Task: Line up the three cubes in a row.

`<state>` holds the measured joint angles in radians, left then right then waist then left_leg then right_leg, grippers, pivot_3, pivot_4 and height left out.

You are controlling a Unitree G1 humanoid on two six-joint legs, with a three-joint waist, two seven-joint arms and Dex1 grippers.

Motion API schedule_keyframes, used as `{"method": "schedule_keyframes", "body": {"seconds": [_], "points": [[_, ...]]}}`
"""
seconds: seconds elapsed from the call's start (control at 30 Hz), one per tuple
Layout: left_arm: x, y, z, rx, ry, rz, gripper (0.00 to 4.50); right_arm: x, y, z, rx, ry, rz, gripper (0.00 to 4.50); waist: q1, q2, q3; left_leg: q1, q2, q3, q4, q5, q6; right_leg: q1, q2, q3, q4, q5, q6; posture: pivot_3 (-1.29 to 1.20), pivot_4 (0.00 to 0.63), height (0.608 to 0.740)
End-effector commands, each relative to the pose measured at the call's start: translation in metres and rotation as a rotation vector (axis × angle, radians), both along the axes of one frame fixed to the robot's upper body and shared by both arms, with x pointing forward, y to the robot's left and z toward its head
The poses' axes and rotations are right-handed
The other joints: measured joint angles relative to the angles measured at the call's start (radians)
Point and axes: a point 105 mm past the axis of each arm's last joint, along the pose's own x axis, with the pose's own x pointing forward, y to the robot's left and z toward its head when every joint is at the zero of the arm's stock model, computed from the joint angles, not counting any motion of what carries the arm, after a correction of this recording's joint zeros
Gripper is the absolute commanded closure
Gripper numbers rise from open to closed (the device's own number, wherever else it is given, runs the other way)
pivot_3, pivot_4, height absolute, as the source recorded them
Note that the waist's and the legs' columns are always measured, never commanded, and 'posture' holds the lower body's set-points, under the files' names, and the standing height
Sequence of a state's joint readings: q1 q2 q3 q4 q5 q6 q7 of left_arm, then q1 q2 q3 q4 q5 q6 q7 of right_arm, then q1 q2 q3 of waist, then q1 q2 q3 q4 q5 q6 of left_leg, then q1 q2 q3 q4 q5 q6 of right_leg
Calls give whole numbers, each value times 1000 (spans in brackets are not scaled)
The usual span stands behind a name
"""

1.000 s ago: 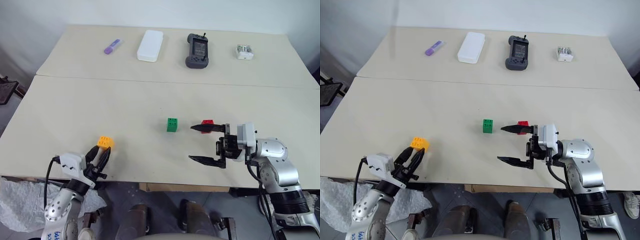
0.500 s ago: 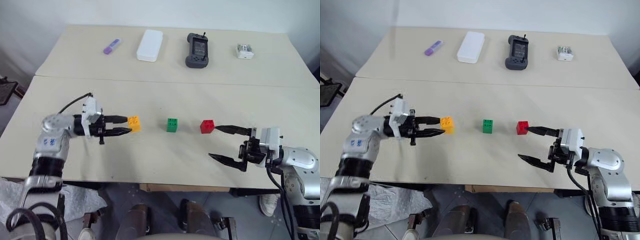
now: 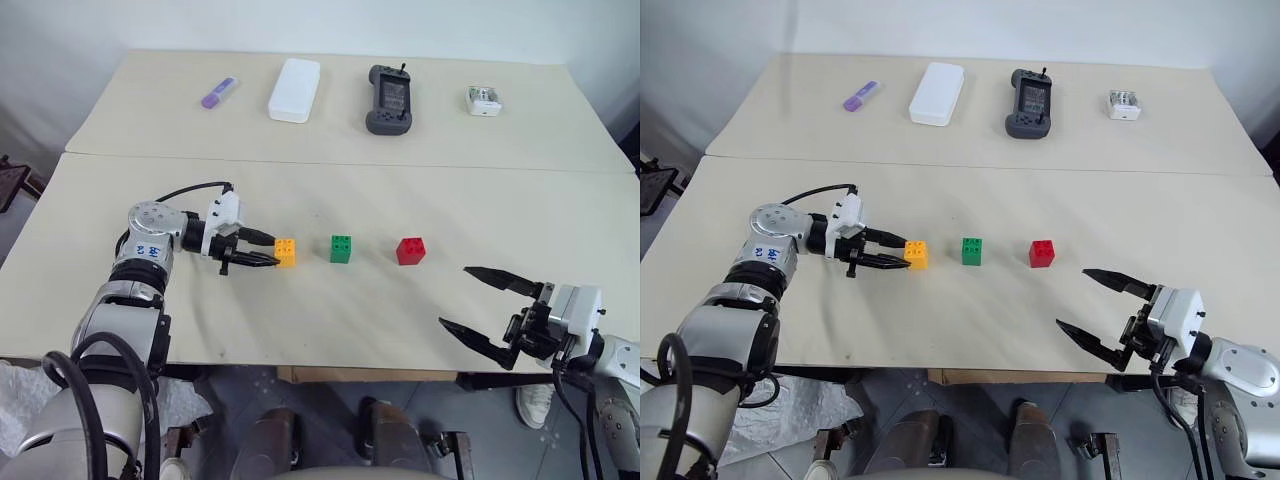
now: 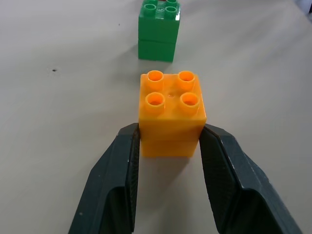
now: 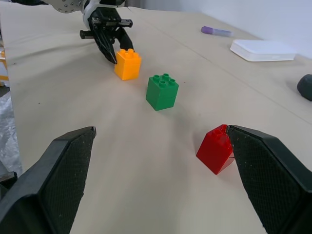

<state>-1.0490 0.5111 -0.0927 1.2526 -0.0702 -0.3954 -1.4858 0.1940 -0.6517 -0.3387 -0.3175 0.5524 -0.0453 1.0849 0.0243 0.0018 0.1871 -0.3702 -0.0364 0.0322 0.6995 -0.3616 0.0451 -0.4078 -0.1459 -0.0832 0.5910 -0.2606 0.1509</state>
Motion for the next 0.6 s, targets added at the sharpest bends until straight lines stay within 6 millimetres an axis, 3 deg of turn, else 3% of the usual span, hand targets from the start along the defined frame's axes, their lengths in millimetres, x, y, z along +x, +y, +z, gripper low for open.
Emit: {"method": "schedule_keyframes", "body": {"seconds": [0.03, 0.3, 0.47, 0.6], "points": [[5, 4, 4, -6, -13, 45, 3046, -4, -1, 12, -2, -59, -3, 0, 0, 0, 0, 0, 0, 0, 0, 0, 0, 0, 0, 0, 0, 0, 0, 0, 150, 740], [10, 6, 9, -18, -67, 83, 534, -1, 2, 14, -8, -47, 29, 0, 0, 0, 0, 0, 1, 0, 0, 0, 1, -1, 0, 0, 0, 0, 0, 0, 150, 740], [8, 8, 7, -32, -72, 78, 534, -1, 2, 13, -11, -37, 46, 0, 1, 0, 0, 0, 0, 0, 0, 0, 1, -1, 0, 0, 0, 0, 0, 0, 150, 740], [-7, 26, 14, -112, -75, 35, 534, -2, 3, 13, -7, -30, 58, 0, -2, 0, 0, 0, 1, 0, 0, 0, 1, -1, 0, 0, 0, 0, 0, 0, 150, 740]]}}
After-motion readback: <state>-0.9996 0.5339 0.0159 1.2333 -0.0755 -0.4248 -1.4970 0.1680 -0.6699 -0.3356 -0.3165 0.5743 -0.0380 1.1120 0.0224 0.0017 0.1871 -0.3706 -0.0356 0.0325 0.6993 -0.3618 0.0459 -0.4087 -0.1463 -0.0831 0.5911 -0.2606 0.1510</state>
